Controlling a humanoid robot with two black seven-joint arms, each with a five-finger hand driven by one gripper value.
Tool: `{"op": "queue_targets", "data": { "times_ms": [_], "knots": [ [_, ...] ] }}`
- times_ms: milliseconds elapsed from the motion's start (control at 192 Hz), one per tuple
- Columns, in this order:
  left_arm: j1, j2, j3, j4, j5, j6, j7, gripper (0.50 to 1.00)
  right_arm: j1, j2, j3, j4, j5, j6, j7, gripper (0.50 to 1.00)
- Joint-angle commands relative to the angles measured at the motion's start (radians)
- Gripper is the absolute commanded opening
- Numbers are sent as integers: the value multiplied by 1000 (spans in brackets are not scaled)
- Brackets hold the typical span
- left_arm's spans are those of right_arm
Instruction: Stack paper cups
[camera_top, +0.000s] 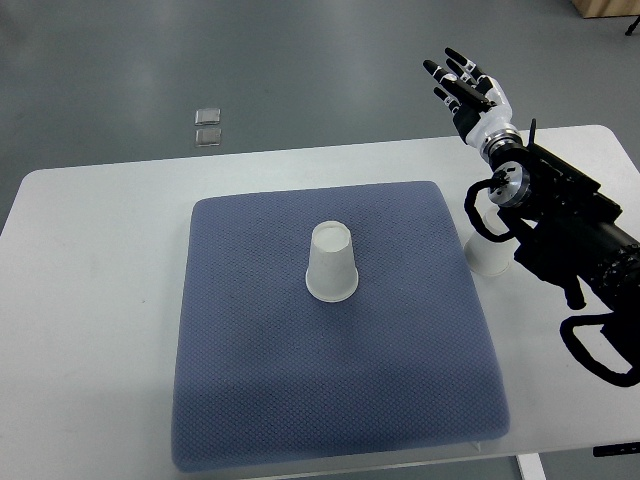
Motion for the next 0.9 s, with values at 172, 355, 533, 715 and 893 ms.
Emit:
{"op": "queue_targets", "data": {
  "times_ms": [172, 355, 533, 715, 893],
  "knots": [
    [0, 0, 0, 0, 0, 0, 0, 1000, 3, -2, 0, 0, 0, -2, 1, 913],
    [0, 0, 0, 0, 0, 0, 0, 1000, 9, -3, 2, 0, 0, -8, 1, 913],
    [0, 0, 0, 0, 0, 0, 0, 1000, 3, -14, 2, 48, 0, -11, -1, 913],
    [0, 0, 0, 0, 0, 0, 0, 1000, 6, -31, -6, 110, -6, -25, -2, 913],
    [0, 0, 0, 0, 0, 0, 0, 1000, 18, -161, -86, 233, -21, -35, -2, 913]
  ]
}}
